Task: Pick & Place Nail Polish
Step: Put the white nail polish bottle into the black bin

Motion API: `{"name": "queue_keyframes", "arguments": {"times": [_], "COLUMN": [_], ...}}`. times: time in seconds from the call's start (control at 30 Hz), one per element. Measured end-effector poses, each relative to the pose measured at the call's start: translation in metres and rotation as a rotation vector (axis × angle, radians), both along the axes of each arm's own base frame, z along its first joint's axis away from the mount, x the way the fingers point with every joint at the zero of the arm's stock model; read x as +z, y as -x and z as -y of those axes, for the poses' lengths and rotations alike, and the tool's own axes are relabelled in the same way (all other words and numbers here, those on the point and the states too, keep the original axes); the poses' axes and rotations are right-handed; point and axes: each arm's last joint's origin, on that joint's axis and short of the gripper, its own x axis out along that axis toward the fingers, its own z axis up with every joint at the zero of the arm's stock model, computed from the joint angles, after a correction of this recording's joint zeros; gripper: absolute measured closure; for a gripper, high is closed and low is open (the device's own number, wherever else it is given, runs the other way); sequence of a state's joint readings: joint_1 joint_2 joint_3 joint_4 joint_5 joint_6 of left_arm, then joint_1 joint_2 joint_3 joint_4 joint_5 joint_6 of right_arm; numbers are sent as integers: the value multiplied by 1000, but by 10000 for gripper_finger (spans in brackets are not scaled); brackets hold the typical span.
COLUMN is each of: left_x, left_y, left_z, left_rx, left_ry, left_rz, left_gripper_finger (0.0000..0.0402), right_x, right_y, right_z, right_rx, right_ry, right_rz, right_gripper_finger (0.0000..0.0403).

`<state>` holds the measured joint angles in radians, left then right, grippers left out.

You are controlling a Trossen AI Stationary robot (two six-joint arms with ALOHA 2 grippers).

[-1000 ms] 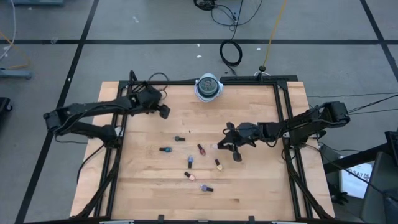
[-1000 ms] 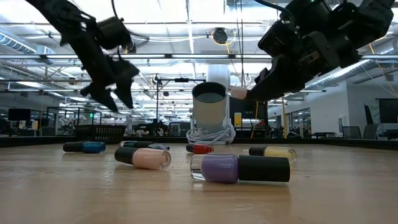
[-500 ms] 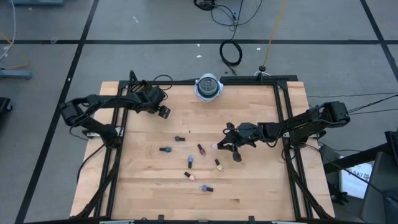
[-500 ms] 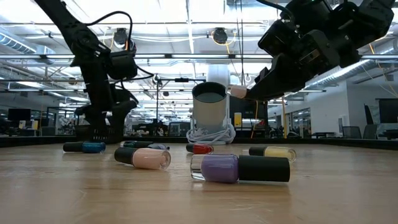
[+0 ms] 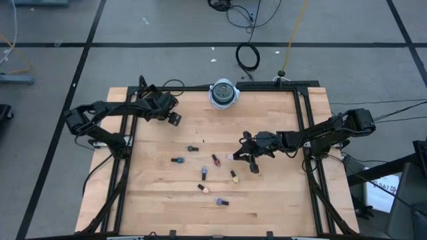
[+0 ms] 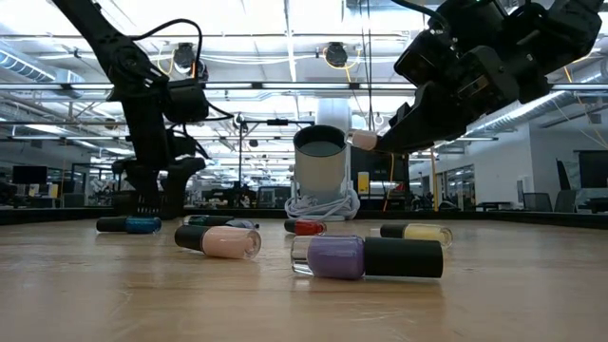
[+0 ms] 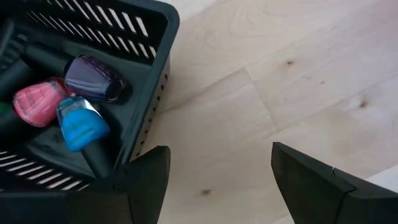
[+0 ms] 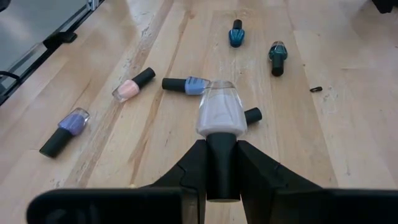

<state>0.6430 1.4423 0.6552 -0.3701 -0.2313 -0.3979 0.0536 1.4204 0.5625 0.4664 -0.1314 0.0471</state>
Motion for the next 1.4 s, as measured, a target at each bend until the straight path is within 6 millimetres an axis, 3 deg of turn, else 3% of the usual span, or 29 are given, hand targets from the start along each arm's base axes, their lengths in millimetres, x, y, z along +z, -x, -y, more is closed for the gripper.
{"name": "queue_keyframes", "arguments": {"times": [0.23, 0.43, 0.7, 0.87, 1.13, 1.4], "left_x": [10, 12, 13, 13, 13, 15], "left_y": [-5, -8, -10, -10, -13, -18], "left_z": [1, 1, -1, -1, 2, 6], "left_rx": [-68, -78, -77, -77, -78, -102], "left_ry": [30, 15, -6, -6, -1, -11], "left_rz": [108, 130, 157, 157, 165, 182], "left_gripper_finger": [120, 119, 119, 119, 119, 119], "right_x": [0, 0, 15, 25, 27, 24], "right_y": [0, 2, 8, 14, 14, 1], "right_z": [-2, -20, -37, -51, -54, -38], "right_rx": [17, 48, -320, -445, -471, -279], "right_ry": [128, 471, 1052, 1246, 1199, 740], "right_rz": [19, 49, 29, -6, 31, 228], "right_gripper_finger": [352, 352, 352, 352, 352, 352]}}
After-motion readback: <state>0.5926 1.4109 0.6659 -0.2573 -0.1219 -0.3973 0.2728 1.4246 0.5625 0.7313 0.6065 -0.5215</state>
